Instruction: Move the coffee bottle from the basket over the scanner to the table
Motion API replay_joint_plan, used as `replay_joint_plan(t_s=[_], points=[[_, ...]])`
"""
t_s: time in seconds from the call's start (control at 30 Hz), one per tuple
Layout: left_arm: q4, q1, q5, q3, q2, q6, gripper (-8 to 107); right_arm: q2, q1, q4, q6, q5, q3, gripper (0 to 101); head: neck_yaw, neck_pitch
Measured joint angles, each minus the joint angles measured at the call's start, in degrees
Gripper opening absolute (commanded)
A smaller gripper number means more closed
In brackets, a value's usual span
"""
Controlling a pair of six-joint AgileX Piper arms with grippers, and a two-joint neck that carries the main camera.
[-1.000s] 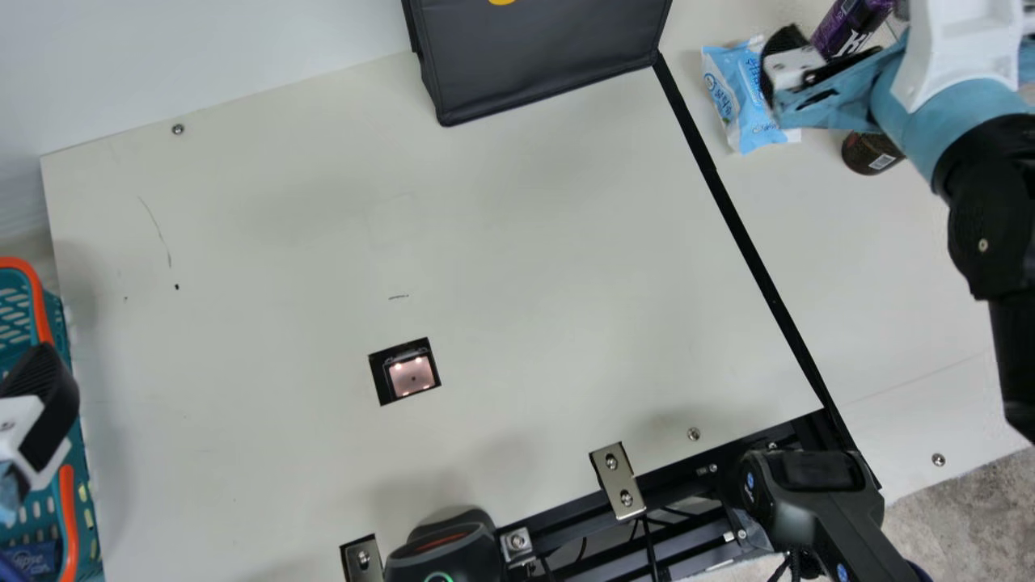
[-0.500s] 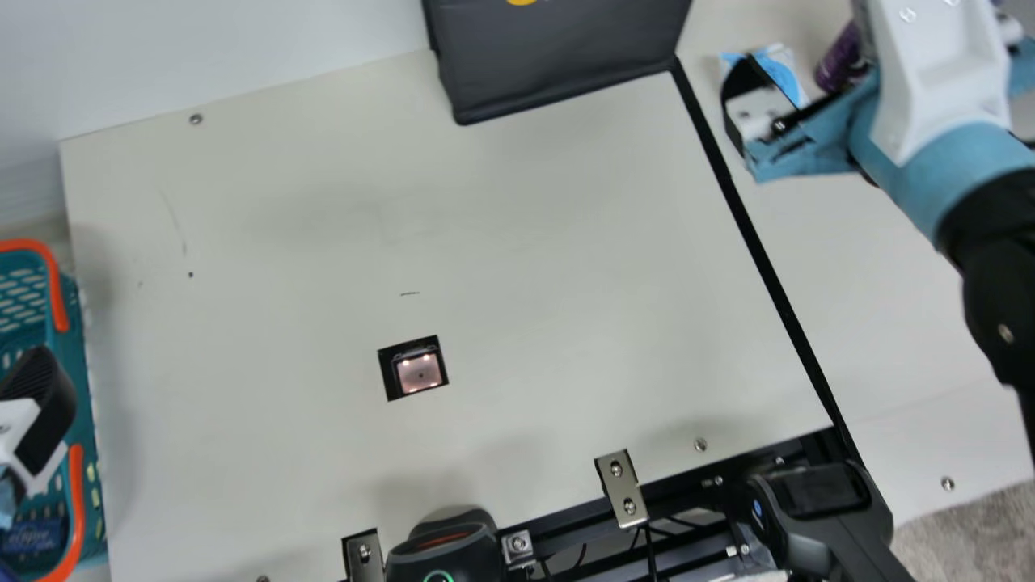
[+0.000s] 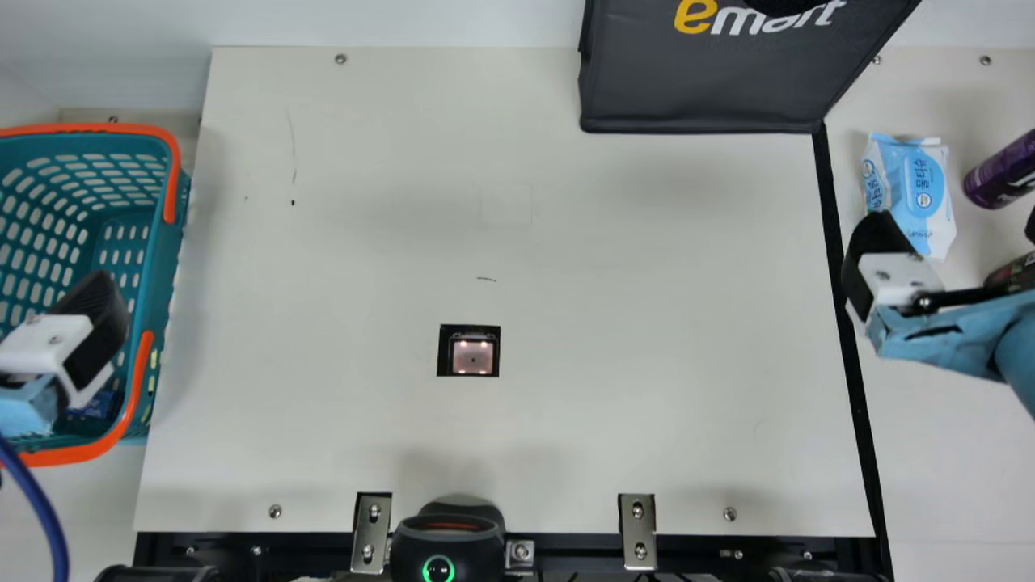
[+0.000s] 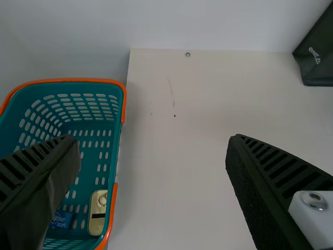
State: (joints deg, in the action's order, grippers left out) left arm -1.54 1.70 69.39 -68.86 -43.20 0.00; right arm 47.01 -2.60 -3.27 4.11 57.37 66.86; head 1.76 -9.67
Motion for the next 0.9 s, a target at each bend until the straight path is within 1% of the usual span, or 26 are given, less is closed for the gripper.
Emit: replay_joint_plan(t_s=[0.27,0.43,0.9], points=[[0.0,0.0,0.1,0.0,0.0,0.0,90,-3.2,2.4,1.7,-3.0,8.1,2.2,95,-0.1,0.0],[0.0,0.0,0.1,0.0,0.0,0.0,90,-4.5,3.3,2.8,-4.1,12.4,2.9,95,0.0,0.1],[0.0,0.0,0.1,0.0,0.0,0.0,90,-4.5,3.3,2.8,-4.1,12.5,2.9,95,-0.1,0.0]])
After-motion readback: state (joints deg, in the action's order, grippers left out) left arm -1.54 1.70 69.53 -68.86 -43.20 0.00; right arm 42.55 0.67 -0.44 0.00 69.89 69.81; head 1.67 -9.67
